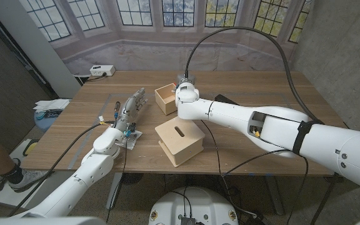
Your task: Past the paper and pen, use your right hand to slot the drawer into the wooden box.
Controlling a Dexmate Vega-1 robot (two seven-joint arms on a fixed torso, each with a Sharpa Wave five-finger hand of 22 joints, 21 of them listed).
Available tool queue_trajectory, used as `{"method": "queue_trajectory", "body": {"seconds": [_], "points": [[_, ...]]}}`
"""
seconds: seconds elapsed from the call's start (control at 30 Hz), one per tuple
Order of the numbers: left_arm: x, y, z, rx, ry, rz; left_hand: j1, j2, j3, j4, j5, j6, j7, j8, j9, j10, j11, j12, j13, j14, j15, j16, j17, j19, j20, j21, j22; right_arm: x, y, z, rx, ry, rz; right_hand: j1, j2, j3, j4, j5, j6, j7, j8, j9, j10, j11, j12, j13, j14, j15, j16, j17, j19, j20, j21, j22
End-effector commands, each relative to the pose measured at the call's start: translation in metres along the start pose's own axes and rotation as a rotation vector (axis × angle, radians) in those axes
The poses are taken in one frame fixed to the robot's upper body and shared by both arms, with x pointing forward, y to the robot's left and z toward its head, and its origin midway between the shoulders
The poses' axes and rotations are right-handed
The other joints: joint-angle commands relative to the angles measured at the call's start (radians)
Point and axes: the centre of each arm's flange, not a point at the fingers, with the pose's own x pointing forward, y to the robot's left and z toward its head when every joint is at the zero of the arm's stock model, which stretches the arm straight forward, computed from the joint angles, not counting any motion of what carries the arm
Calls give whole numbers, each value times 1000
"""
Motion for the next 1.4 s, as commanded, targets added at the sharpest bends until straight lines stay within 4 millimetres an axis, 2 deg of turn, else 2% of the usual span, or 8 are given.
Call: {"method": "queue_trajectory", "body": {"seconds": [0.03, 0.87, 1.4], "points": [[-1, -2, 1, 3, 1, -6, 11, -2, 3, -5, 4, 9, -2, 0, 3, 6, 3, 2, 5, 6, -1, 3, 3, 4, -1, 7, 4, -9, -9, -6, -7, -8, -11, 48, 34, -2, 10, 3, 34, -28, 3, 2, 24, -17, -5, -5, 10, -69, -5, 1, 2, -1, 7, 1], [-9, -12, 2, -14, -1, -15, 14, 1, 1, -9, 5, 10, -1, -1, 4, 7, 4, 0, 5, 7, -1, 2, 4, 5, 0, 7, 5, -23, -24, -35, -45, 38, 13, 55, 36, -13, 14, 1, 31, -28, -11, -2, 18, -17, -9, -9, 13, -70, -16, -2, -6, -1, 1, 1], [-17, -24, 3, -18, 1, -35, 19, 3, 3, -13, 7, 12, 0, -1, 4, 11, 5, 0, 6, 12, -2, 3, 4, 6, 0, 7, 5, -38, -30, -54, -67, 41, 6, 62, 39, -20, 15, 1, 37, -29, -16, -3, 19, -17, -8, -9, 19, -71, -20, -1, -6, -2, -1, 1]]}}
